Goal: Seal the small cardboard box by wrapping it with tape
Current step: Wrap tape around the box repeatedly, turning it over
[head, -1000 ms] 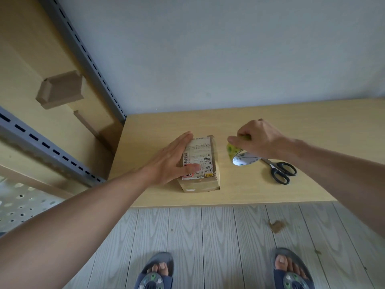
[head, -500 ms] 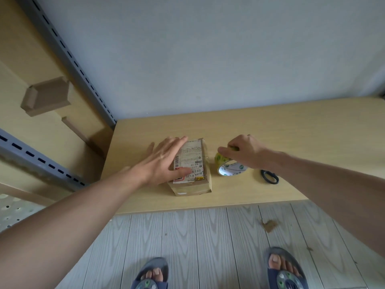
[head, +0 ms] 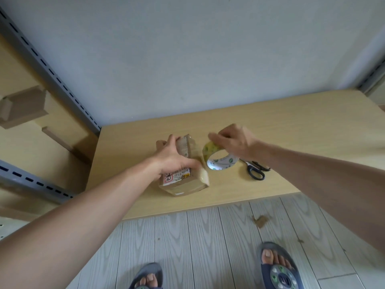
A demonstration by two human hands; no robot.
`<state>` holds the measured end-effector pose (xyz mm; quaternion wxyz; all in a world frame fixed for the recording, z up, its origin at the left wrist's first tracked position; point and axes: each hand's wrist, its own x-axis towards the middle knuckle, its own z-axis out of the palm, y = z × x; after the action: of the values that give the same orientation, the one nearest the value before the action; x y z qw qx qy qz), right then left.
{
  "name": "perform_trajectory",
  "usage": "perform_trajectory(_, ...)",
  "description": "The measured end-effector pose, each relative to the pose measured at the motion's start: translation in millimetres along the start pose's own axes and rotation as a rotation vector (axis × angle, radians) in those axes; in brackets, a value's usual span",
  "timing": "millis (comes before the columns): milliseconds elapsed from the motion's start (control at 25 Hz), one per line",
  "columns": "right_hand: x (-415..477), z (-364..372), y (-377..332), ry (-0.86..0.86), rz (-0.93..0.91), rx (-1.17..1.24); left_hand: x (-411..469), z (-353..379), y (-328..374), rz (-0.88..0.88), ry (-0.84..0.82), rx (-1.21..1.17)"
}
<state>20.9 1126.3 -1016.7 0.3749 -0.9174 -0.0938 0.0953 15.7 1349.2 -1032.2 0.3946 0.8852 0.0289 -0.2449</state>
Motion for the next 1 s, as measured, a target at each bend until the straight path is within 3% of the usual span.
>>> perform_trajectory(80, 3, -18, -7, 0.127, 0.021, 0.165, 0, 3, -9, 0.093, -0.031, -0.368)
perform_trajectory(160, 4, -26, -11, 0.199, 0.041, 0.267, -4, 6, -13, 0.206, -0.072, -0.498)
perform_trajectory(400, -1, -7, -31, 0.092, -0.074, 0.254, -1, -23, -14, 0.517, -0.068, 0.102)
perform_trajectory(480, 1, -1, -41, 0.108, -0.122, 0.203, -5, -19, -15, 0.509, -0.048, 0.203)
perform_trajectory(720, 3, -1, -48, -0.01, -0.105, 0.196, -7, -16, -37, 0.455, -0.032, 0.188)
perform_trajectory(1000, 14, -10, -50, -0.004, -0.264, -0.015, -6, -18, -43, 0.444, -0.038, 0.132)
